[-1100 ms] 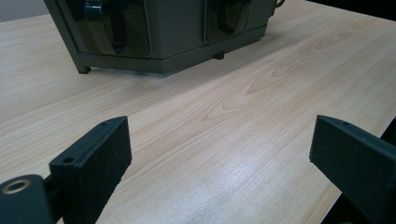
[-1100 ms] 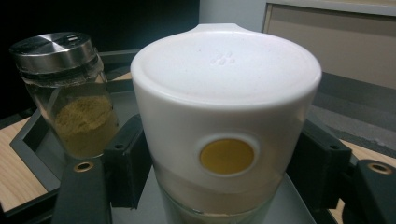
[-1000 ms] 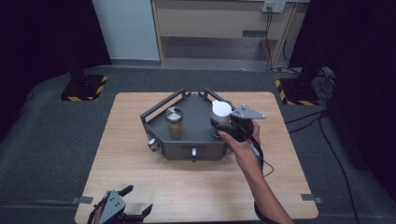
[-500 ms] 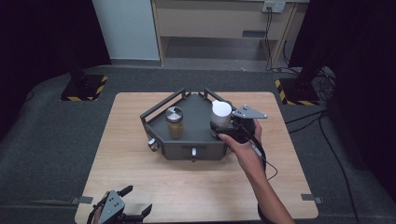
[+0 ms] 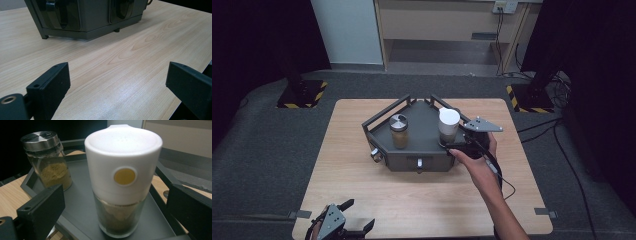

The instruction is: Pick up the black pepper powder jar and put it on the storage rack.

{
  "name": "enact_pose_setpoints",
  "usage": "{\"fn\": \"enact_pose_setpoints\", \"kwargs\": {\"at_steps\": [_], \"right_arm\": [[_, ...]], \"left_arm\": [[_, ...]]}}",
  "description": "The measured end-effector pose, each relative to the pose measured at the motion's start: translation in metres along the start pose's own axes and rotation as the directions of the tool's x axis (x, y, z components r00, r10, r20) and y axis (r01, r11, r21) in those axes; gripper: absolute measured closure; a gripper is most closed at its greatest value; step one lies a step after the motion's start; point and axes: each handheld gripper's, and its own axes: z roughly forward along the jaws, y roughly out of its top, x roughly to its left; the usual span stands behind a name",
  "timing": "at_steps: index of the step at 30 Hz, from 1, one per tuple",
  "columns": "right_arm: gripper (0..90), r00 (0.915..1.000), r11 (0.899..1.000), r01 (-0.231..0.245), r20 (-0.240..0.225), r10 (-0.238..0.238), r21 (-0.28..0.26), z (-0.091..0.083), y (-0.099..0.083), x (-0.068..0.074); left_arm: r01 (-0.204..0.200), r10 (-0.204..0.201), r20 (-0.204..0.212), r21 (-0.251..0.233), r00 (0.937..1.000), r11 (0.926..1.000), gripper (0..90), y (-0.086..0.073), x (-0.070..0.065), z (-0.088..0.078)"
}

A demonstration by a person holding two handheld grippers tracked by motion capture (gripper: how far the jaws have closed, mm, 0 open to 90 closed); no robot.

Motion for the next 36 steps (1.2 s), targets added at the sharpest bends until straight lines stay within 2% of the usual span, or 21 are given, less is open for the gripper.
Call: {"fn": "enact_pose_setpoints", "kwargs": {"at_steps": [3, 5, 17, 24, 36], "right_arm": [[2.1, 1.0000, 1.000, -0.006, -0.005, 0.006, 0.001, -0.005, -0.002, -0.001], [2.1, 0.9996, 1.000, -0.018, -0.023, 0.017, -0.003, -0.013, -0.007, -0.003], [2.2, 0.9993, 1.000, -0.008, -0.036, 0.009, 0.013, -0.034, -0.024, 0.000], [2.2, 0.9987, 1.000, -0.022, -0.045, 0.022, 0.011, -0.046, -0.037, 0.001], [2.3, 0.9989, 0.999, -0.030, -0.037, 0.030, 0.015, -0.062, -0.051, 0.000]], "left_arm": [[0.000, 0.000, 0.000, 0.002, 1.0000, 1.0000, 4.3, 0.000, 0.000, 0.000], [0.001, -0.001, 0.000, 0.005, 1.0000, 1.0000, 4.3, 0.000, 0.000, 0.000], [-0.003, 0.003, -0.002, 0.009, 1.0000, 1.0000, 4.2, 0.001, -0.002, 0.001], [-0.005, 0.005, -0.005, 0.013, 1.0000, 0.9999, 4.2, 0.001, -0.002, 0.001], [-0.011, 0.011, -0.003, 0.017, 0.9999, 0.9998, 4.2, 0.001, -0.003, 0.003]]}}
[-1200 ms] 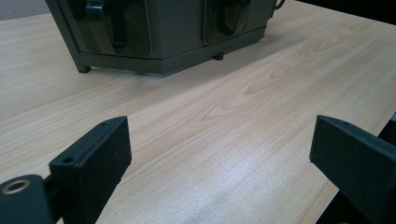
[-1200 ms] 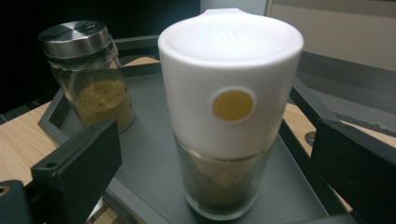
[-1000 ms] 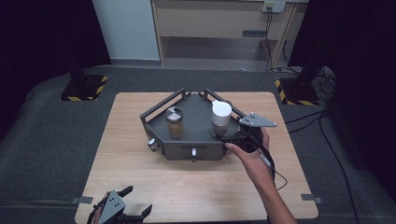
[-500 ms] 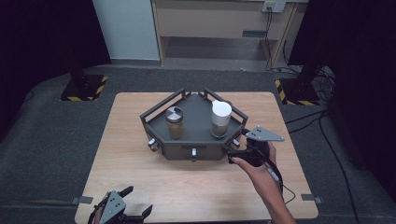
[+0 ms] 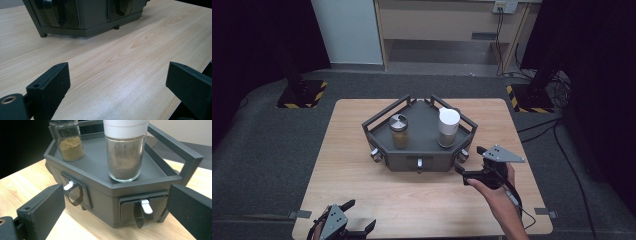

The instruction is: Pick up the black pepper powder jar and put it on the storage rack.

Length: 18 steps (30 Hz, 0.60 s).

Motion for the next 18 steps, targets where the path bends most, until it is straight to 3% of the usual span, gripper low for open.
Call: {"fn": "enact_pose_setpoints", "kwargs": {"at_steps": [18], "right_arm": [[2.5, 0.9999, 1.000, 0.000, 0.014, 0.000, 0.012, -0.015, -0.016, 0.002]], "left_arm": [[-0.001, 0.001, 0.000, 0.000, 1.0000, 1.0000, 4.2, 0.000, -0.001, 0.000]]}}
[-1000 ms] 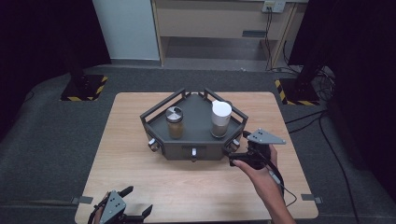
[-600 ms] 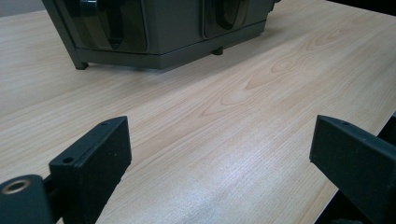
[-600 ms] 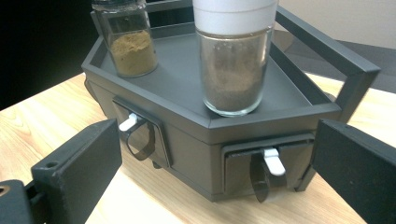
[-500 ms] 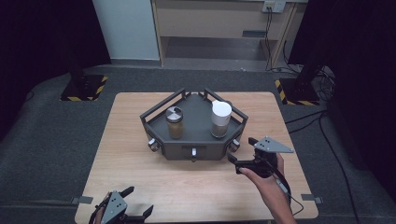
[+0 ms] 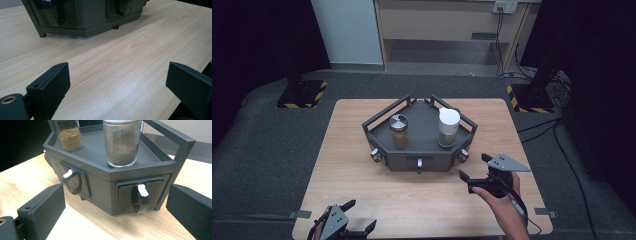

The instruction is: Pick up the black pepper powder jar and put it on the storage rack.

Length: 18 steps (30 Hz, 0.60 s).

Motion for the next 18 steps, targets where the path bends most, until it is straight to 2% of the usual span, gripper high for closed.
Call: {"fn": "enact_pose_setpoints", "kwargs": {"at_steps": [10, 18], "right_arm": [[2.7, 1.0000, 1.000, -0.003, 0.004, 0.003, 0.003, -0.008, -0.007, 0.000], [2.7, 0.9996, 1.000, -0.023, 0.018, 0.023, 0.004, -0.017, -0.019, -0.003]], "left_arm": [[0.000, 0.000, 0.000, 0.002, 1.0000, 1.0000, 4.2, 0.000, 0.000, 0.000], [0.001, -0.001, -0.002, 0.001, 1.0000, 1.0000, 4.2, 0.000, 0.000, 0.000]]}}
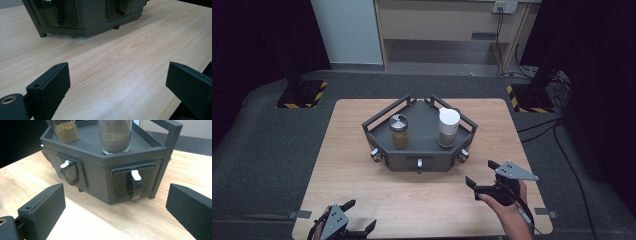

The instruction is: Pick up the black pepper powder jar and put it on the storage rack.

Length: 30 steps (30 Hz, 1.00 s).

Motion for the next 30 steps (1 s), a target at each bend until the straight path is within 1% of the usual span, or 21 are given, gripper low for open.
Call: {"fn": "enact_pose_setpoints", "kwargs": {"at_steps": [5, 13, 20, 25, 30], "right_arm": [[2.8, 0.9999, 1.000, -0.012, 0.007, 0.012, -0.001, -0.006, -0.007, -0.001], [3.1, 0.9999, 1.000, -0.014, 0.006, 0.014, 0.001, -0.013, -0.014, -0.001], [3.2, 0.9996, 1.000, -0.026, 0.014, 0.026, 0.002, -0.020, -0.024, -0.002], [3.2, 0.9987, 0.999, -0.049, 0.014, 0.049, 0.002, -0.024, -0.035, -0.004], [3.2, 0.9986, 0.999, -0.051, 0.016, 0.051, 0.002, -0.028, -0.042, -0.004]], "left_arm": [[0.001, -0.001, -0.001, 0.001, 1.0000, 1.0000, 4.2, 0.000, 0.000, 0.000], [0.005, -0.005, -0.008, -0.001, 1.0000, 1.0000, 4.3, -0.001, 0.001, -0.002], [0.002, -0.002, -0.008, 0.002, 1.0000, 1.0000, 4.2, 0.000, 0.001, -0.001], [0.003, -0.003, -0.008, 0.003, 1.0000, 1.0000, 4.2, 0.000, 0.000, -0.001], [0.004, -0.004, -0.014, 0.003, 0.9999, 1.0000, 4.2, 0.000, 0.000, -0.001]]}}
